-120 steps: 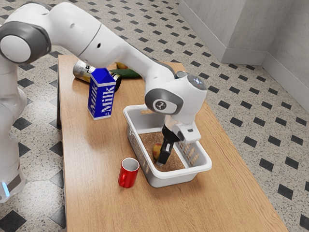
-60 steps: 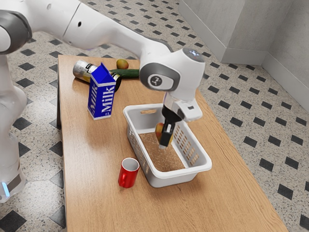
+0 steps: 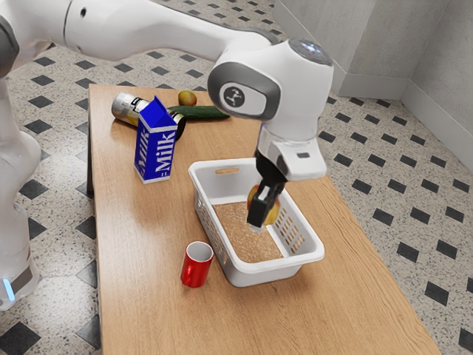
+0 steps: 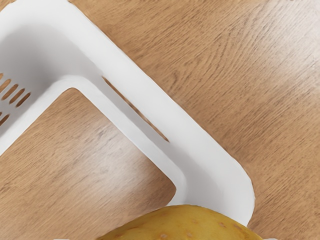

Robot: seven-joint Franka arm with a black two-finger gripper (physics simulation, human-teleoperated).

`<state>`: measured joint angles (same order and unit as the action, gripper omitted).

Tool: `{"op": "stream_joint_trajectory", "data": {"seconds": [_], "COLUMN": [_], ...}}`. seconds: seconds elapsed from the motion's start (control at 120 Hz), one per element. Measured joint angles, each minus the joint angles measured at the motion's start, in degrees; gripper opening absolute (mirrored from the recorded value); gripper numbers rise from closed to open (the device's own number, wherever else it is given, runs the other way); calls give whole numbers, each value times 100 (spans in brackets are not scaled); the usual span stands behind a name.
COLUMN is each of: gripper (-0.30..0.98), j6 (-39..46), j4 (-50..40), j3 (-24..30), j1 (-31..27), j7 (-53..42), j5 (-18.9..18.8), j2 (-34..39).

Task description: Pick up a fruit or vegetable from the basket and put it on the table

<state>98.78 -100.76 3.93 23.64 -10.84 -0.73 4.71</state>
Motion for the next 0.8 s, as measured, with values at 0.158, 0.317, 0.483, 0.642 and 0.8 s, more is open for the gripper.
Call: {"op": "stream_joint_trajectory", "data": {"seconds": [0.158, 0.317, 0.483, 0.642, 0.8], "gripper": [44, 44, 44, 59, 65], "j6": [-83, -88, 20, 99, 106], "j4": [344, 1014, 1575, 1607, 1608], "j3": [612, 964, 1180, 1296, 1339], "j1": [-44, 193, 8, -7, -16], "j7": [44, 83, 106, 122, 129], "j5": [33, 26, 25, 45, 45], "j2": [-105, -740, -1357, -1434, -1435]}}
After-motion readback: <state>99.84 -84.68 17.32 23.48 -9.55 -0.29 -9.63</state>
